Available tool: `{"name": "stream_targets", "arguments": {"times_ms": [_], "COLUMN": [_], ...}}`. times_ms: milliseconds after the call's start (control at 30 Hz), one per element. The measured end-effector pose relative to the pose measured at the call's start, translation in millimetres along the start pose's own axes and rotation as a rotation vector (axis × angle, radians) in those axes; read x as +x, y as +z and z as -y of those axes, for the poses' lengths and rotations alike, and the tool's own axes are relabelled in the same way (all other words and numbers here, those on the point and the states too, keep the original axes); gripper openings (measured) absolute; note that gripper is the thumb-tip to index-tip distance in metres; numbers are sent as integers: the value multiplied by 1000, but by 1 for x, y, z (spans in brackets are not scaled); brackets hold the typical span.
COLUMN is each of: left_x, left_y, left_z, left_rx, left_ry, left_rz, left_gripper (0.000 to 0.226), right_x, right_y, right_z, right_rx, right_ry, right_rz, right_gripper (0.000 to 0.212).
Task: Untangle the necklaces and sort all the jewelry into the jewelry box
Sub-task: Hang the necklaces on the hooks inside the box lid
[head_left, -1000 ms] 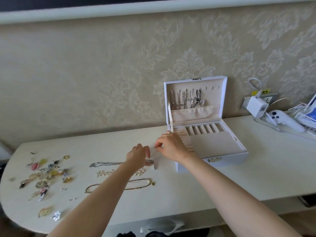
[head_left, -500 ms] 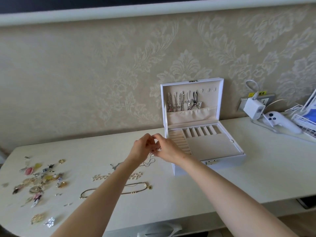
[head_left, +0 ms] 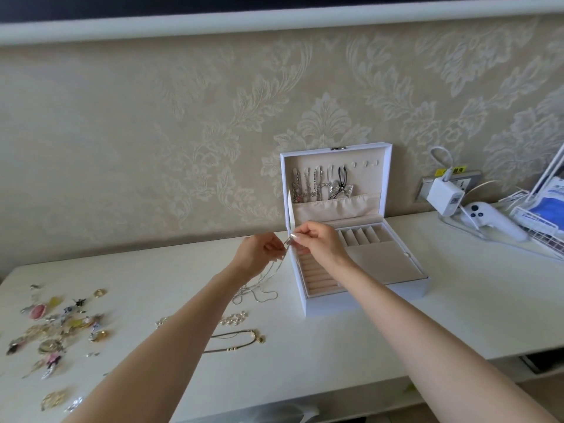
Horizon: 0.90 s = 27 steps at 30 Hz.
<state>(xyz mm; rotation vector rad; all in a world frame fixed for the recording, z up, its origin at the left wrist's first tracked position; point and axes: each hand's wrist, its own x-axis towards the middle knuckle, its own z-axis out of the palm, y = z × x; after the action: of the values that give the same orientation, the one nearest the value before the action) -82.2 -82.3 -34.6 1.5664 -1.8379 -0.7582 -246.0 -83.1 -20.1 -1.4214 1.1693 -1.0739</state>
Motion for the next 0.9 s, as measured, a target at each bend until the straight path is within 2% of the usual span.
{"name": "stream_targets", "arguments": {"times_ms": [33, 133, 367, 500, 600, 700, 800, 900], "left_x": [1, 3, 5, 5, 8, 14, 19, 27], "left_y": [1, 4, 5, 7, 8, 9, 11, 18], "left_z": [1, 1, 3, 6, 2, -12, -34, -53], "left_rx": [37, 146, 273, 346, 236, 32, -52, -19], "left_ry": [-12, -69, -202, -317, -386, -334, -210, -132], "left_rz": [-5, -5, 33, -15, -116, -161, -113, -85], "left_gripper": [1, 9, 12, 10, 14, 9, 11, 10], "right_x": [0, 0, 2, 5, 8, 10, 7, 4], "right_y": [-3, -8, -18, -27, -32, -32, -26, -19], "right_z": [3, 10, 11, 4, -9, -19, -18, -5], "right_rx": [62, 210, 280, 125, -91, -346, -561, -494], "right_ry": [21, 63, 130, 107, 110, 114, 67, -92], "right_rz": [3, 17, -51, -231, -342, -294, -223, -198], "right_gripper": [9, 11, 15, 19, 17, 17, 7, 39]}}
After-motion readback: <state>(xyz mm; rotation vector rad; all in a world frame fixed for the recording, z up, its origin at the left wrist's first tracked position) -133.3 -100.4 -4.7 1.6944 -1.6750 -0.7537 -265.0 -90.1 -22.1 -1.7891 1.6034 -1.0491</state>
